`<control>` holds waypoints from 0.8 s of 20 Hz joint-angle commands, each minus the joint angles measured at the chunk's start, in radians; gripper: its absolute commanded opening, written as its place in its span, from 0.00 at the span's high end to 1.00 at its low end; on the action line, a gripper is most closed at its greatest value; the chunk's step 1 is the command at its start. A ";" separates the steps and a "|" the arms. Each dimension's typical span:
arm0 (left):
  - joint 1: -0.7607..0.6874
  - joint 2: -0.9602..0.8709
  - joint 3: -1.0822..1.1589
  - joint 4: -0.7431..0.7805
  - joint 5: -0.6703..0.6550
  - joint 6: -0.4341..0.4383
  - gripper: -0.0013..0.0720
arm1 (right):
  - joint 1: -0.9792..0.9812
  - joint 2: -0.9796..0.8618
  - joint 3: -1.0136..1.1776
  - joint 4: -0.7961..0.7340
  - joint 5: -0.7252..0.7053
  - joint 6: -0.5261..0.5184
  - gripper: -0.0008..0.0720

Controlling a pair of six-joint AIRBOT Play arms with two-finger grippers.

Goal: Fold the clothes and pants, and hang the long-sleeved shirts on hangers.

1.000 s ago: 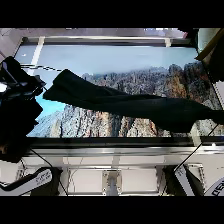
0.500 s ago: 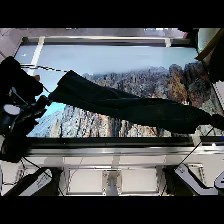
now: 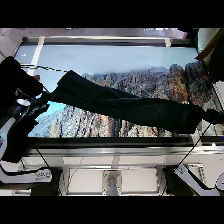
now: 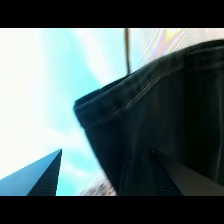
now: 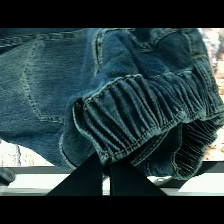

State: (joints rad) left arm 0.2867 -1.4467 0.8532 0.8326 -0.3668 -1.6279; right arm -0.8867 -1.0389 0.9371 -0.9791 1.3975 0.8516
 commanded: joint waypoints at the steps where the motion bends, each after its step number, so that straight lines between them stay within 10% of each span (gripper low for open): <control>1: -0.031 -0.100 0.113 -0.004 0.015 0.012 0.29 | 0.010 -0.001 0.000 0.008 0.006 0.027 0.93; 5: -0.055 -0.162 0.131 -0.003 -0.008 0.012 0.54 | 0.010 -0.001 0.000 0.009 0.021 0.030 0.93; 7: -0.054 -0.169 0.131 -0.003 -0.018 0.013 0.96 | 0.010 0.000 0.001 0.009 0.026 0.030 0.93; 16: 0.154 0.416 0.135 0.026 -0.180 0.224 0.96 | 0.007 0.201 0.349 -0.105 0.143 0.030 0.93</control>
State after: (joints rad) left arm 0.3656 -1.2415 0.9871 0.8448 -0.4767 -1.4734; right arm -0.8787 -0.9134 1.1366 -1.0367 1.4792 0.8799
